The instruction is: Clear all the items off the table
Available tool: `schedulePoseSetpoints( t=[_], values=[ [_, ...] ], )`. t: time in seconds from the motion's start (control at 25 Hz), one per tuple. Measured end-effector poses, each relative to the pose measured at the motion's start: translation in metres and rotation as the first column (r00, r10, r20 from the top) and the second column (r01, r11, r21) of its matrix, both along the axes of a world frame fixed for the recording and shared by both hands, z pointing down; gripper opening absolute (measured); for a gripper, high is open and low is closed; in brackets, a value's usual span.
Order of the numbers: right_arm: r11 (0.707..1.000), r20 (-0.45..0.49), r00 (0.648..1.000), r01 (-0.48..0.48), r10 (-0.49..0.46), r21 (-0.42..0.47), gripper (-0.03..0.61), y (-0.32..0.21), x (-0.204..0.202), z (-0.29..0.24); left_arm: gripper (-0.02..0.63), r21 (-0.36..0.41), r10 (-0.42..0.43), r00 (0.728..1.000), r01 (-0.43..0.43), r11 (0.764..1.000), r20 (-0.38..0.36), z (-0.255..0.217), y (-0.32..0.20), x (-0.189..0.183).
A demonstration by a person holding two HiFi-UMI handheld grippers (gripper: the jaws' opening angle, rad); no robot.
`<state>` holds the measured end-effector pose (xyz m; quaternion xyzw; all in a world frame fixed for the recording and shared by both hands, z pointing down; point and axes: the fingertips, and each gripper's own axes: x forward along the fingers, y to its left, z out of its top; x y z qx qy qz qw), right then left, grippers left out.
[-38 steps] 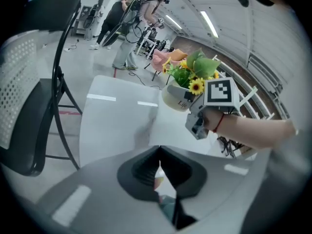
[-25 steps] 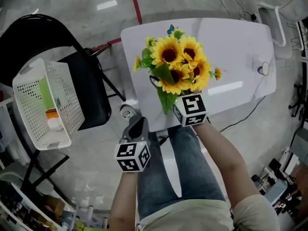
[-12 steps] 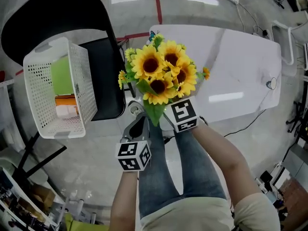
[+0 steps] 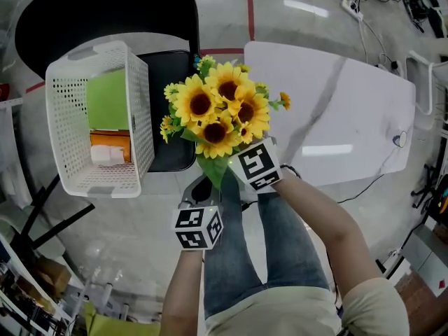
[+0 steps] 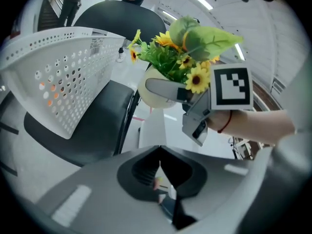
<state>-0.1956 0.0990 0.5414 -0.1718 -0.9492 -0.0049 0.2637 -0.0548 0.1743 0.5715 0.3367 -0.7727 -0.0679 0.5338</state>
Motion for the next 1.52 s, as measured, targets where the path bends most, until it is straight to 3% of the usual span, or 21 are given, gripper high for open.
schedulePoseSetpoints(
  t=[0.16, 0.52, 0.68, 1.52],
  values=[
    [0.998, 0.001, 0.998, 0.066, -0.066, 0.018, 0.597, 0.028, -0.019, 0.008, 0.009, -0.002, -0.017, 1.0, 0.017, 1.0, -0.012, 0.005, 0.018, -0.009],
    [0.987, 0.004, 0.988, 0.154, -0.154, 0.037, 0.597, 0.025, -0.023, 0.02, 0.009, -0.024, -0.067, 0.998, 0.067, 0.997, -0.007, 0.005, 0.009, -0.001],
    [0.978, -0.015, 0.981, 0.195, -0.195, 0.073, 0.597, 0.057, -0.047, 0.04, 0.009, -0.027, -0.087, 0.996, 0.086, 0.996, -0.014, 0.012, 0.035, -0.012],
    [0.976, -0.032, 0.981, 0.193, -0.191, 0.098, 0.597, 0.093, -0.095, 0.09, 0.009, -0.012, -0.129, 0.989, 0.129, 0.992, -0.066, 0.028, 0.054, -0.026]
  ],
)
